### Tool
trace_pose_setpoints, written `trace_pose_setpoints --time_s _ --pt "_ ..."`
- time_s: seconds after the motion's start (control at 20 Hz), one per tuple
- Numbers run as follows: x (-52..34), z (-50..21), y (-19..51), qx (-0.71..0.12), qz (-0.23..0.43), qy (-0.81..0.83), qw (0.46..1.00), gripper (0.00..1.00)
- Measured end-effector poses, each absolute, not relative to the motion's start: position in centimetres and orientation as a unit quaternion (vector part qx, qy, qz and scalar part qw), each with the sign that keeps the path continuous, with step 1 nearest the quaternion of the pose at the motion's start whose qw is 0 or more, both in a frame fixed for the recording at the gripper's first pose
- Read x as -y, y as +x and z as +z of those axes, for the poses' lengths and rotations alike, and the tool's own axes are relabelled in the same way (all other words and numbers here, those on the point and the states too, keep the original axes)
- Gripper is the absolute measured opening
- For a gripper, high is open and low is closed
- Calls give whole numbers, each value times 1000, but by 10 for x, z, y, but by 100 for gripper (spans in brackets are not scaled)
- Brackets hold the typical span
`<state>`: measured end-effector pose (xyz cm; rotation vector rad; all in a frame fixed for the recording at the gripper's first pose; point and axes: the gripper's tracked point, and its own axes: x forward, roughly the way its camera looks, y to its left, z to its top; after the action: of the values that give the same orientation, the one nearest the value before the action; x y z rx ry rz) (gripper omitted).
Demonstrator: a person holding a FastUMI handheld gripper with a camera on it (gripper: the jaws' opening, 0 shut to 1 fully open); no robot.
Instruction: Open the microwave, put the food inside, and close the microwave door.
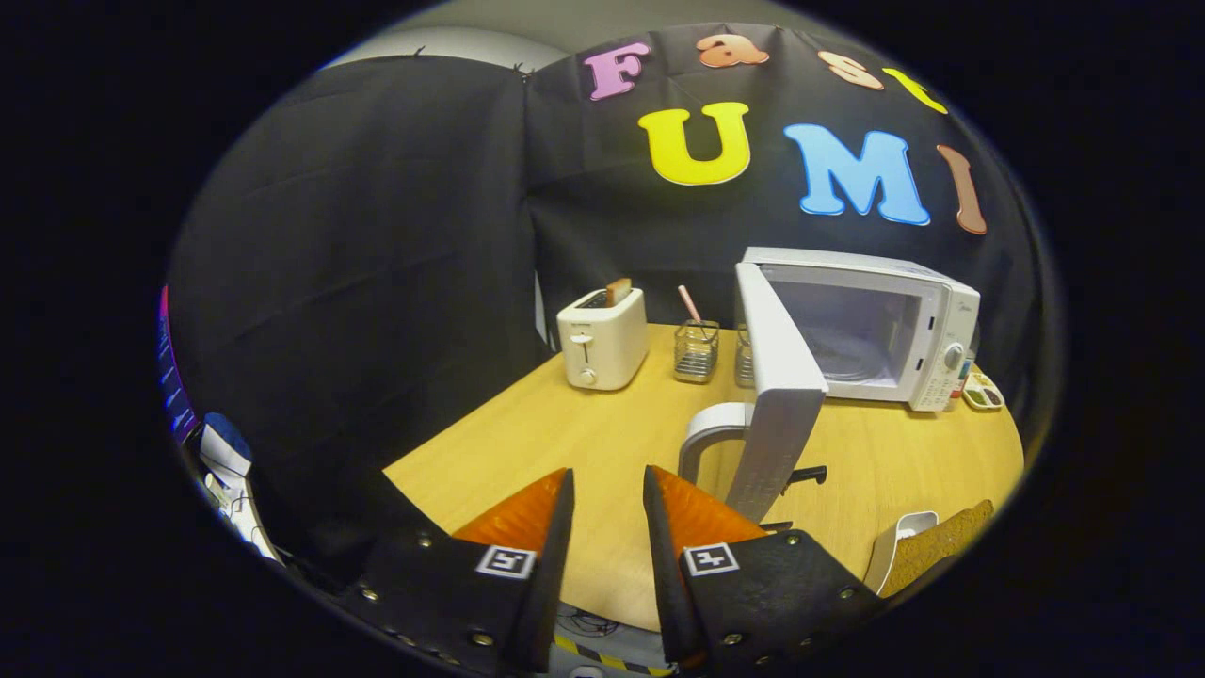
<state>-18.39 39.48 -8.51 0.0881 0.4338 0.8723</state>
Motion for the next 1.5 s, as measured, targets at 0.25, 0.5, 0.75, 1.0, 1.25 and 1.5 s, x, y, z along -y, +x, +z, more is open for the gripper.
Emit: trace_pose_setpoints --time_s 0.25,0.5,0.75,1.0,1.25,1.5 --pt "-353 -26 -180 -155 437 71 883 74" --pt "-285 1 -145 -138 393 98 904 86" --pt "-205 -8 -100 -151 332 99 926 91" --pt "-148 -40 -74 -218 297 135 920 92" --pt "-103 -82 -60 -276 276 146 909 92" --pt "-76 -139 -60 -359 273 156 879 92"
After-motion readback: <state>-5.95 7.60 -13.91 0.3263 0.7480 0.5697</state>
